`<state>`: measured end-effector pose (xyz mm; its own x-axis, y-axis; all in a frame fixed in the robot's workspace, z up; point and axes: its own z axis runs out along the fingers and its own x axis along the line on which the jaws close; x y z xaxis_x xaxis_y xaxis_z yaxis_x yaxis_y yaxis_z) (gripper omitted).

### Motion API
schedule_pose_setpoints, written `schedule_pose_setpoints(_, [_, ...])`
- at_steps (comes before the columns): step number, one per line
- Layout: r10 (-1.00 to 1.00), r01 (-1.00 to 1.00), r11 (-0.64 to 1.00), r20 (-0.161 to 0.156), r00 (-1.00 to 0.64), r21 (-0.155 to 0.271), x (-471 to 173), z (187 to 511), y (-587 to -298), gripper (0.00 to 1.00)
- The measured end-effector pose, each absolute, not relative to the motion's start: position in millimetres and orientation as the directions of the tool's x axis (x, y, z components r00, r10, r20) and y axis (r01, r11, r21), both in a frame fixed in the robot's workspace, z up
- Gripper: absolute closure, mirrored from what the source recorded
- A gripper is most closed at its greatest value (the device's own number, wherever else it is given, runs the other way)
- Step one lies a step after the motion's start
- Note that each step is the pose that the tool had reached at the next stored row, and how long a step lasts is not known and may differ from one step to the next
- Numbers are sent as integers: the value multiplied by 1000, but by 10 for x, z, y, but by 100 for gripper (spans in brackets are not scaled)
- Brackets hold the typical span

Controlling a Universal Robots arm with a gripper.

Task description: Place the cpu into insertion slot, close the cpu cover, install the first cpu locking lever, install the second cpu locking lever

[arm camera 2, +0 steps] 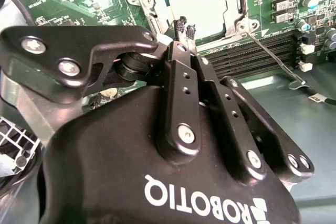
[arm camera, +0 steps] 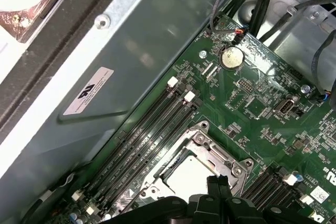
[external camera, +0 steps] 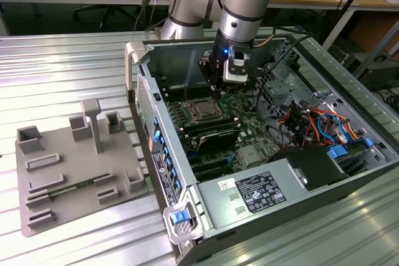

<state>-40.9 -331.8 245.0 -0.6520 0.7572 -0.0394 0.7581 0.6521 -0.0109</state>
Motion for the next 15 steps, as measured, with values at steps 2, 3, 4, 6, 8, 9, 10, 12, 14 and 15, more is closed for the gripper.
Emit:
schedule_pose_setpoints(2, [752, 753, 658, -39, -658, -11, -409, 2450, -3318, 89])
schedule_pose_setpoints(3, [750, 751, 660, -39, -660, -11, -409, 2449, -3318, 89])
schedule_pose_setpoints(4, [748, 749, 662, -39, -662, -11, -409, 2450, -3318, 89])
schedule_pose_setpoints(6, [743, 744, 668, -39, -668, -11, -409, 2449, -3318, 89])
schedule_pose_setpoints(8, [739, 740, 673, -39, -673, -11, -409, 2450, -3318, 89])
schedule_pose_setpoints(9, [736, 737, 676, -39, -676, -11, -409, 2450, -3318, 89])
schedule_pose_setpoints(10, [732, 733, 680, -39, -680, -11, -409, 2449, -3318, 89])
schedule_pose_setpoints(12, [728, 729, 685, -39, -684, -11, -409, 2450, -3318, 89])
schedule_pose_setpoints(14, [720, 721, 693, -39, -693, -11, -409, 2449, -3318, 89])
schedule_pose_setpoints(15, [717, 717, 697, -39, -696, -11, -409, 2449, -3318, 89])
